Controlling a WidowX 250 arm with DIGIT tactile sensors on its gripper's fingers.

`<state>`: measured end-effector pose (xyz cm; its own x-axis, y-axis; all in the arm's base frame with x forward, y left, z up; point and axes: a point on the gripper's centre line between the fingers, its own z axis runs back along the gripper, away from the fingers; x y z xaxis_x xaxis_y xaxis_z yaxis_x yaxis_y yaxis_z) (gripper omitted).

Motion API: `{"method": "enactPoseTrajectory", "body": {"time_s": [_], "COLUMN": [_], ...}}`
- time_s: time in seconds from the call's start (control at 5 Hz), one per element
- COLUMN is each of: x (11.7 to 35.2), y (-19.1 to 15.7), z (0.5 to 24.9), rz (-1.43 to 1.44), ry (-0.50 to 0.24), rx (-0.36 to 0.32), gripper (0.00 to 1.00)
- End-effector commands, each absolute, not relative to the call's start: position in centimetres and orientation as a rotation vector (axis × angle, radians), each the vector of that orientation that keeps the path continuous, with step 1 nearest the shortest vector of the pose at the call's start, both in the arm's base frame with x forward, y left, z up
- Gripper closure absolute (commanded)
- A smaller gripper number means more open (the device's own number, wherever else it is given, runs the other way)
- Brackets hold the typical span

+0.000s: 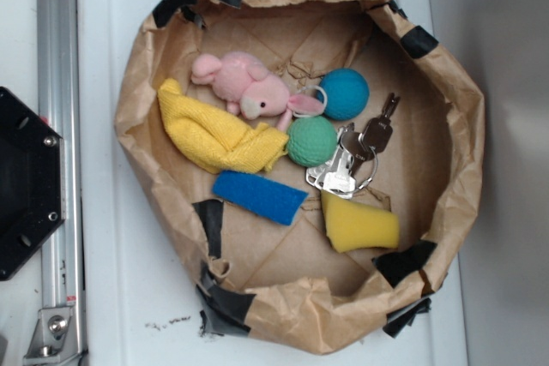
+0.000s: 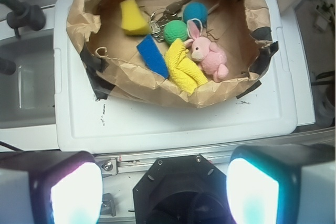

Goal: Grab the blue sponge.

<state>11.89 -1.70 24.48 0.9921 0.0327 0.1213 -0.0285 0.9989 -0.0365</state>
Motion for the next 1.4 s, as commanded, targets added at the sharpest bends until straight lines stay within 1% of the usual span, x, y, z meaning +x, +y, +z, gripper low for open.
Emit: {"method": "enactPoseTrajectory", "body": {"time_s": [0.0, 0.2, 0.4, 0.6, 0.8, 1.0, 1.2], "x": [11.9, 16.9, 20.8, 22.3, 23.2, 23.6, 24.4], "y": [-1.7, -0.7, -0.1, 0.5, 0.0, -2.0, -4.6], "z": [24.5, 19.8, 15.2, 12.2, 9.8, 7.5, 6.2], "rz": [0.031, -0.019, -0.052, -0.076, -0.118, -0.198, -0.285], "ry": [-0.122, -0.101, -0.070, -0.029, 0.008, 0.036, 0.031], "rx": [-0.035, -0.035, 0.009, 0.001, -0.003, 0.015, 0.036], "gripper": [0.00, 0.00, 0.00, 0.00, 0.00, 0.00, 0.00]}}
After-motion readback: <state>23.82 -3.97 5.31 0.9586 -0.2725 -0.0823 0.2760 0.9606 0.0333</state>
